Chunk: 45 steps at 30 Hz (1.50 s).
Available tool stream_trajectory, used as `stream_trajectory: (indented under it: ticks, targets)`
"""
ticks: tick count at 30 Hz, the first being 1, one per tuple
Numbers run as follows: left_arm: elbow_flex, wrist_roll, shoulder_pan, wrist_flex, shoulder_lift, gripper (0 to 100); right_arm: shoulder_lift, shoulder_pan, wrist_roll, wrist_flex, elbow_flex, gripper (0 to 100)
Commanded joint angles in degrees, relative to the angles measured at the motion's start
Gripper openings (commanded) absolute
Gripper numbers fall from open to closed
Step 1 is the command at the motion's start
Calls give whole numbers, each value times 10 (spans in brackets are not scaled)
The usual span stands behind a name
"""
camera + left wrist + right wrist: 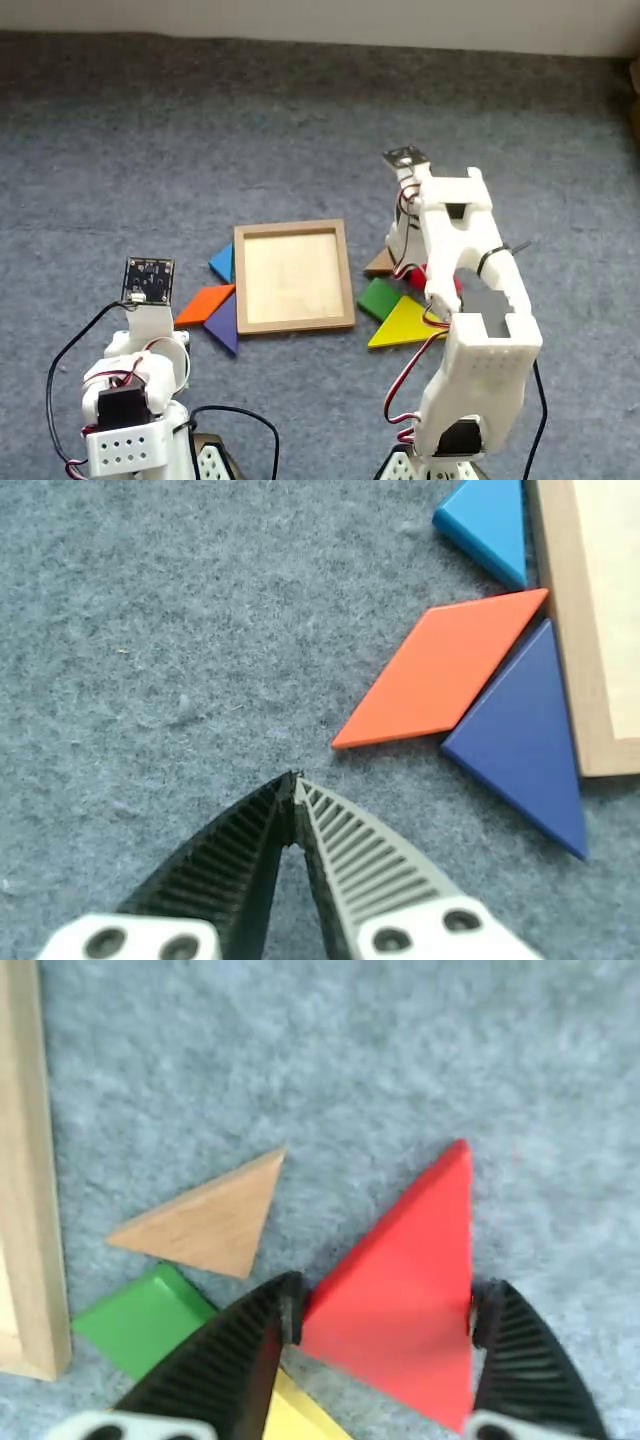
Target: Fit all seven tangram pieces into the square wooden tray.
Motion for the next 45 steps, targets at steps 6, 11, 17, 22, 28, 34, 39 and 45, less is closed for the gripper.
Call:
stream_trajectory:
  ticks: [6,11,17,22,28,34,39,45]
  targets:
    - [12,-5,-5,3,-27,8,-38,21,5,-1,-1,250]
    - [12,-5,-5,3,-27,8,-43,21,5,19,-7,254]
    - [12,-5,-5,3,-27,8,-45,6,5,77,-22,365]
    - [12,-5,-5,3,-27,8,-45,-2,54,102,-31,437]
    - [12,-5,-5,3,-27,8,-44,15,56,73,-29,441]
    - [12,-5,-5,3,-27,8,-39,25,57,73,-29,440]
    - [12,-5,-5,3,-27,8,-43,23,81,50,22,440]
    - [12,-5,-5,3,-27,8,-42,27,105,15,65,439]
